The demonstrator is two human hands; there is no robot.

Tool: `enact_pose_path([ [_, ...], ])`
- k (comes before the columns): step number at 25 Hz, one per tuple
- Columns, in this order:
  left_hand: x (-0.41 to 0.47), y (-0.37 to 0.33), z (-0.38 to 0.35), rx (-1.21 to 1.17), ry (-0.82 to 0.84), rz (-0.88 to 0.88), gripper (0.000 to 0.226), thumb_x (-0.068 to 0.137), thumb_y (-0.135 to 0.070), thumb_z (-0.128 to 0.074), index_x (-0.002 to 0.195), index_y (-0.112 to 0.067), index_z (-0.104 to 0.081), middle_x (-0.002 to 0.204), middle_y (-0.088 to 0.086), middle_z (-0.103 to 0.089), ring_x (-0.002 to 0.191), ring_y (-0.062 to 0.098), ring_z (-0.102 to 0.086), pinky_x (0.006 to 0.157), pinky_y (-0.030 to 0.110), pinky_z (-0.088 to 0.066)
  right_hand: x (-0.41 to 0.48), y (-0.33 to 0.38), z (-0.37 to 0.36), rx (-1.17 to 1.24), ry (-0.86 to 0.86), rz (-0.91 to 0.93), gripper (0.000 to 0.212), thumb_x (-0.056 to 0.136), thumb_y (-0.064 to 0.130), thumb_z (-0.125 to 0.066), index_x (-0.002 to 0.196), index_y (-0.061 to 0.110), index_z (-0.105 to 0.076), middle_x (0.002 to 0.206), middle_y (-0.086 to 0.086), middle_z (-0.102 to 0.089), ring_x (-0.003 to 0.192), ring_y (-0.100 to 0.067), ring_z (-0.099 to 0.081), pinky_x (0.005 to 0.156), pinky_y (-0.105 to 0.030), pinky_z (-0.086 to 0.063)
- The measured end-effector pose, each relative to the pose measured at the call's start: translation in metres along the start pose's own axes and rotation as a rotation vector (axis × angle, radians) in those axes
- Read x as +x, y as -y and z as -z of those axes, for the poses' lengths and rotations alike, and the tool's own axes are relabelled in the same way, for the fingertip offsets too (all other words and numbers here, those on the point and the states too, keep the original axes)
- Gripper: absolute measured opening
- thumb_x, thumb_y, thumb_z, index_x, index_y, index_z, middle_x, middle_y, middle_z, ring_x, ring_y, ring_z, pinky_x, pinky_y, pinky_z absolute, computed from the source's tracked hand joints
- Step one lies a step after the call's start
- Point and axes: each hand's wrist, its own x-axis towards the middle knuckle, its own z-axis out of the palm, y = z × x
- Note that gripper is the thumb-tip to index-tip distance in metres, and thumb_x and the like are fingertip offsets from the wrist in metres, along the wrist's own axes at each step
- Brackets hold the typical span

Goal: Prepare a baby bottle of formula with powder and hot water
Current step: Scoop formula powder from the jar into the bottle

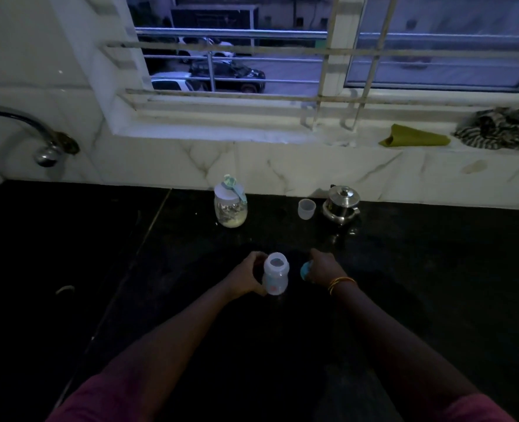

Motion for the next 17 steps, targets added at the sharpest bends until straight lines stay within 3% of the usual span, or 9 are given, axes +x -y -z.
enact_pose_path([
  [3,0.001,0.008,0.028,0.035,-0.081,-0.018,0.077,0.064,0.013,-0.067,0.127,-0.022,-0.039,0.139,0.004,-0.040,0.131,0.017,-0.036,0.095,0.035,-0.049,0.014,0.017,0.018,-0.033,0.012,-0.007,0.055,0.061,0.032,-0.078,0.108,0.015,-0.055,0.112,-0.010,-0.060,0.102,-0.029,-0.059,0.086,-0.043,-0.053],
  [7,0.012,0.006,0.059,0.024,-0.418,-0.027,0.077,0.066,0.002,-0.076,0.131,-0.013,-0.037,0.139,0.012,-0.041,0.128,0.021,-0.040,0.099,0.027,-0.036,0.036,0.069,0.044,0.115,-0.165,0.140,0.032,0.076,0.022,-0.068,0.102,0.004,-0.063,0.106,-0.021,-0.065,0.098,-0.035,-0.062,0.083,-0.040,-0.053],
  [10,0.028,-0.001,0.073,-0.029,-0.597,-0.049,0.086,0.062,-0.008,-0.084,0.132,-0.007,-0.034,0.136,0.016,-0.042,0.125,0.025,-0.042,0.093,0.025,-0.034,0.051,0.113,0.053,0.244,-0.189,0.182,0.029,0.081,0.018,-0.067,0.101,-0.002,-0.065,0.107,-0.021,-0.067,0.102,-0.031,-0.061,0.083,-0.032,-0.047],
  [12,0.043,-0.003,0.082,-0.069,-0.669,-0.034,0.098,0.058,-0.013,-0.087,0.136,-0.004,-0.030,0.139,0.017,-0.041,0.127,0.027,-0.040,0.094,0.025,-0.033,0.066,0.136,0.052,0.293,-0.154,0.210,0.028,0.081,0.021,-0.067,0.098,-0.002,-0.066,0.105,-0.021,-0.068,0.100,-0.030,-0.062,0.075,-0.027,-0.043],
  [15,0.064,-0.003,0.091,-0.094,-0.689,-0.001,0.118,0.052,-0.022,-0.091,0.144,-0.005,-0.018,0.147,0.017,-0.031,0.135,0.029,-0.032,0.107,0.036,-0.032,0.089,0.157,0.043,0.337,-0.146,0.219,0.023,0.083,0.024,-0.065,0.089,0.005,-0.053,0.103,-0.025,-0.064,0.097,-0.033,-0.060,0.065,-0.026,-0.033],
  [17,0.079,-0.003,0.094,-0.137,-0.696,0.015,0.123,0.051,-0.022,-0.091,0.146,-0.007,-0.013,0.149,0.017,-0.029,0.137,0.030,-0.030,0.109,0.040,-0.031,0.105,0.168,0.038,0.376,-0.141,0.197,0.033,0.084,0.028,-0.064,0.088,0.008,-0.038,0.104,-0.025,-0.061,0.097,-0.035,-0.059,0.066,-0.029,-0.033],
])
